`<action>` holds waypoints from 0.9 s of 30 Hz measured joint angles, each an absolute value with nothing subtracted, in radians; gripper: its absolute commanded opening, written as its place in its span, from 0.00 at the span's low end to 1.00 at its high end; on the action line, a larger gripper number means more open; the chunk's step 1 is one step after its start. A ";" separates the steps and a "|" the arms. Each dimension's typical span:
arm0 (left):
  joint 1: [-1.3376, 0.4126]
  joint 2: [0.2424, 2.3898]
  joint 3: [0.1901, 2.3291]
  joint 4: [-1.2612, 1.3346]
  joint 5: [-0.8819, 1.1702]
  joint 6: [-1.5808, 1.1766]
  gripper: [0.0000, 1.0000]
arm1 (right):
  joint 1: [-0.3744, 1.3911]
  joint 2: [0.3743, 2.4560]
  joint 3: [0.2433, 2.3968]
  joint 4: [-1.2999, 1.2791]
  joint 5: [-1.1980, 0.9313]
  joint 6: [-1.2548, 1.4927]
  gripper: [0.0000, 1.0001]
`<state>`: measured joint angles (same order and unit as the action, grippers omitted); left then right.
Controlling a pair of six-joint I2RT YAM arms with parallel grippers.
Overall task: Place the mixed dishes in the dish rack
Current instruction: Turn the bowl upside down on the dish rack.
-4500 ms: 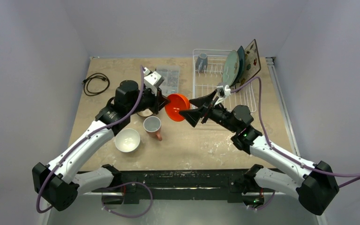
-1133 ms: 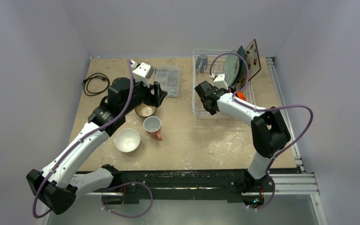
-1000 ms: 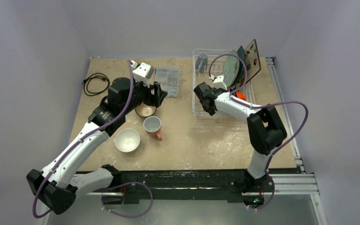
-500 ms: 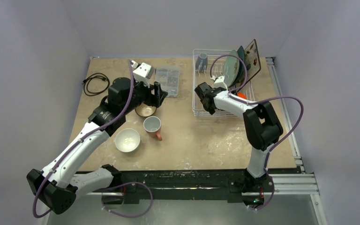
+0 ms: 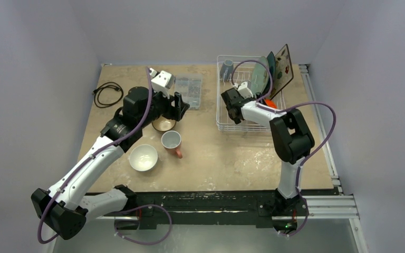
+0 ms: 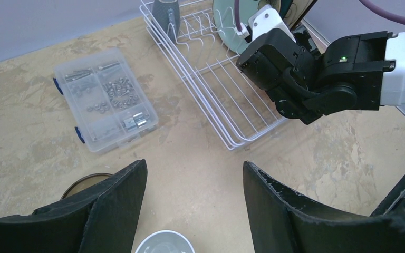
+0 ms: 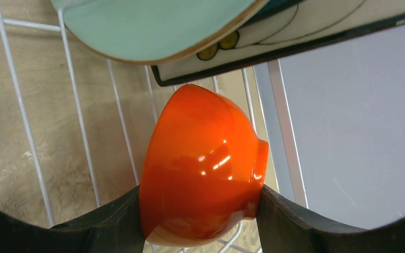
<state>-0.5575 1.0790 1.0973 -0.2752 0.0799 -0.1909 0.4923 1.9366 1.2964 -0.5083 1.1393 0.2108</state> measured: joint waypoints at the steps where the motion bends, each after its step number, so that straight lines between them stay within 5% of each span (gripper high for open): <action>1: -0.558 1.079 1.097 -0.275 0.081 -0.191 0.66 | 0.490 1.940 1.297 -0.483 1.133 0.180 0.37; 14: -0.558 1.079 1.097 -0.275 0.094 -0.191 0.66 | 0.476 1.991 1.319 -0.366 1.104 0.007 0.43; 21: -0.558 1.085 1.097 -0.275 0.099 -0.191 0.66 | 0.472 1.992 1.360 -0.450 1.094 0.073 0.25; 27: -0.558 1.091 1.097 -0.275 0.103 -0.191 0.66 | 0.469 1.951 1.394 -0.645 1.068 0.233 0.26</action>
<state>-0.5575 1.0912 1.0973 -0.2752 0.1032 -0.1909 0.4690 1.9511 1.3941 -0.6449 1.0679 0.2333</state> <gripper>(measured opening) 0.657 0.631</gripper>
